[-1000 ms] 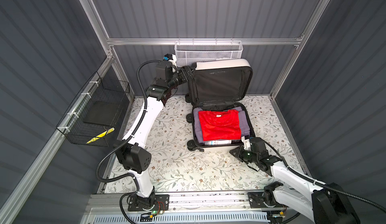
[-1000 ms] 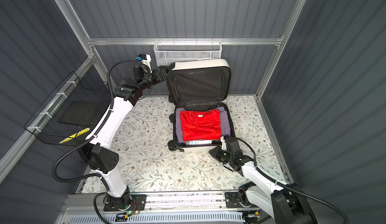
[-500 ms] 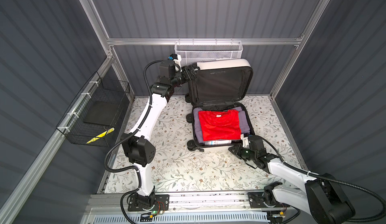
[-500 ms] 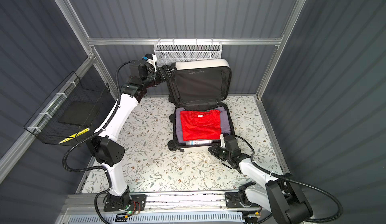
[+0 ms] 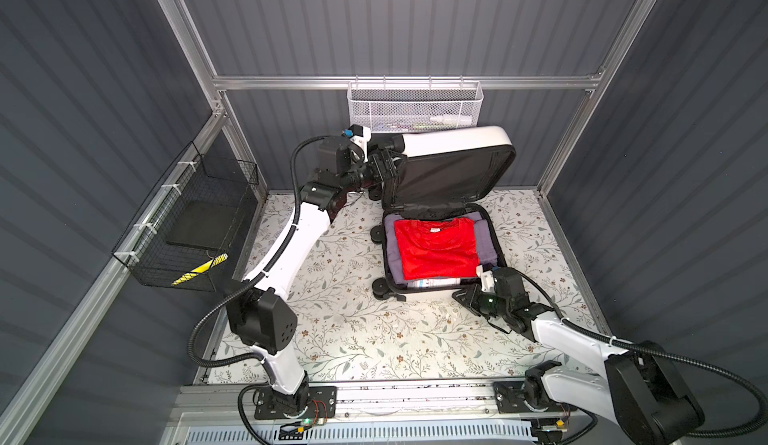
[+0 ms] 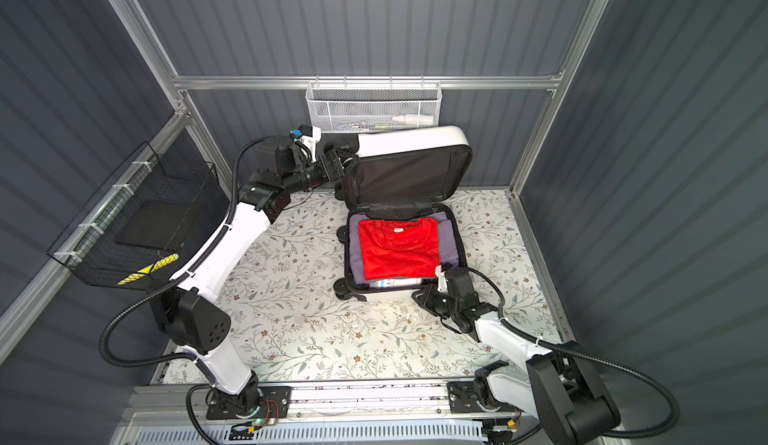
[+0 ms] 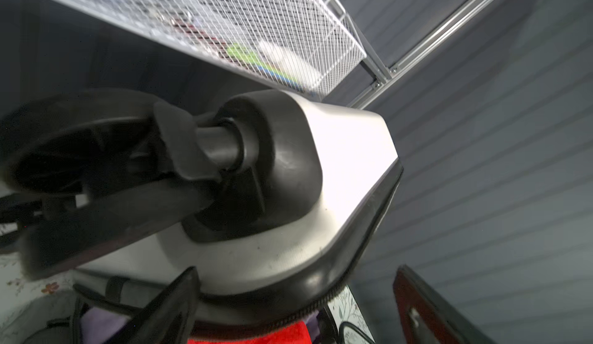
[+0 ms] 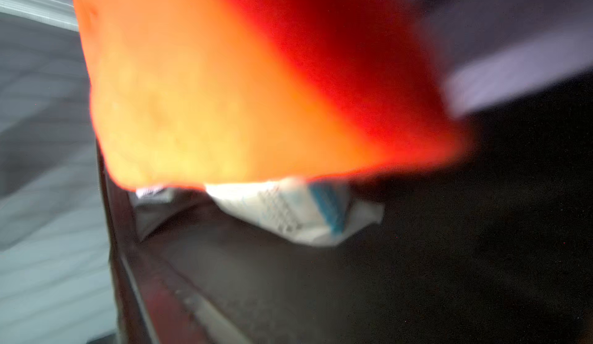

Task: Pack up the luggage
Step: 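Grasp the suitcase lid edge with the left gripper and start swinging it closed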

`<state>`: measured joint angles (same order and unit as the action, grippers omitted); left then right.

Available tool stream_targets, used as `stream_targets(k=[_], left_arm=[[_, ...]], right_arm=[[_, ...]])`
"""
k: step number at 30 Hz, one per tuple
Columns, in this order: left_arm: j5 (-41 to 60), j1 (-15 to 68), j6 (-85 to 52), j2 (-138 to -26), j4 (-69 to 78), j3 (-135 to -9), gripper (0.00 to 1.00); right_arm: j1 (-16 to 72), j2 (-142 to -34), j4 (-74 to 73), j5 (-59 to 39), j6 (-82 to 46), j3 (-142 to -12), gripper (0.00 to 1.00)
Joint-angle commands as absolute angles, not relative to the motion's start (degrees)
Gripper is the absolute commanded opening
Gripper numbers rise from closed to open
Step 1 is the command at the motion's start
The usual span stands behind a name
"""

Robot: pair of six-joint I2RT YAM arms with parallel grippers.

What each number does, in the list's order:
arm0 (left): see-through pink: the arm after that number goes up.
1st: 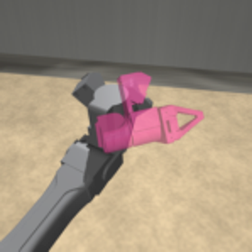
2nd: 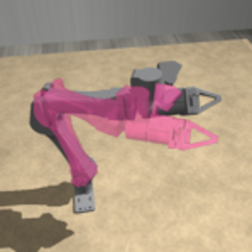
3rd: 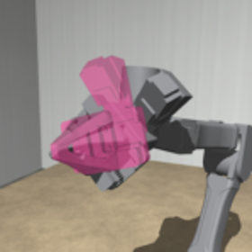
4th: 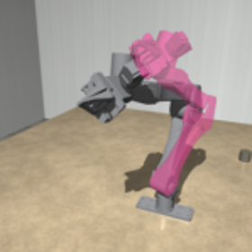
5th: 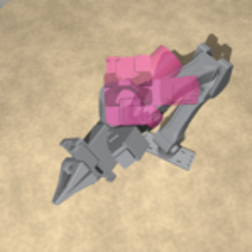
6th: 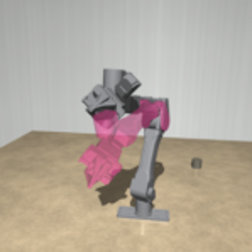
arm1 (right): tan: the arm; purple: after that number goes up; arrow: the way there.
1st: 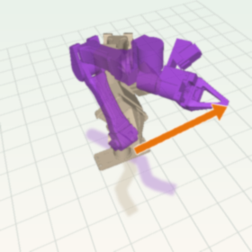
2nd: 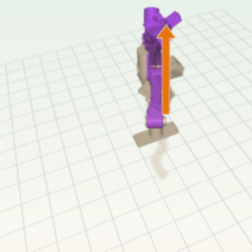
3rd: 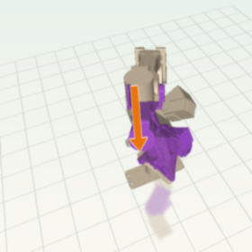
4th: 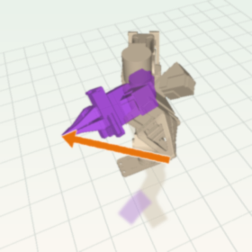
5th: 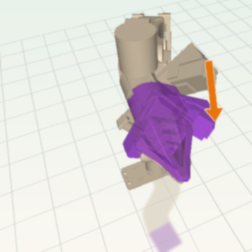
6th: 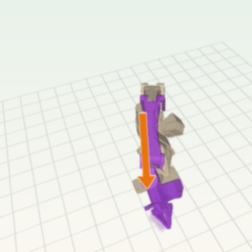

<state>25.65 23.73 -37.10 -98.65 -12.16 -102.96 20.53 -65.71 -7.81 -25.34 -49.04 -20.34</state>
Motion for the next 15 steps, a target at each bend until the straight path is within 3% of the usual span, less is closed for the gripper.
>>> stream_targets(k=[1,5,10,15], left_arm=[[28.64,26.05,-37.37,-94.26,-9.35,-97.73,0.95],[26.54,26.43,-38.15,-88.32,-7.57,-90.65,0.95],[18.35,26.37,-36.12,-77.44,-13.03,-85.09,1.00],[9.82,26.19,-33.62,-68.03,-19.53,-81.81,1.00]], right_arm=[[20.81,-60.36,-0.35,-28.56,-49.00,-22.74,0.42],[20.83,-50.56,12.90,-29.70,-46.74,-29.78,0.60],[20.90,-36.09,30.05,-28.91,-45.28,-39.84,0.71],[20.92,-30.24,39.90,-25.18,-44.39,-47.97,0.78]])
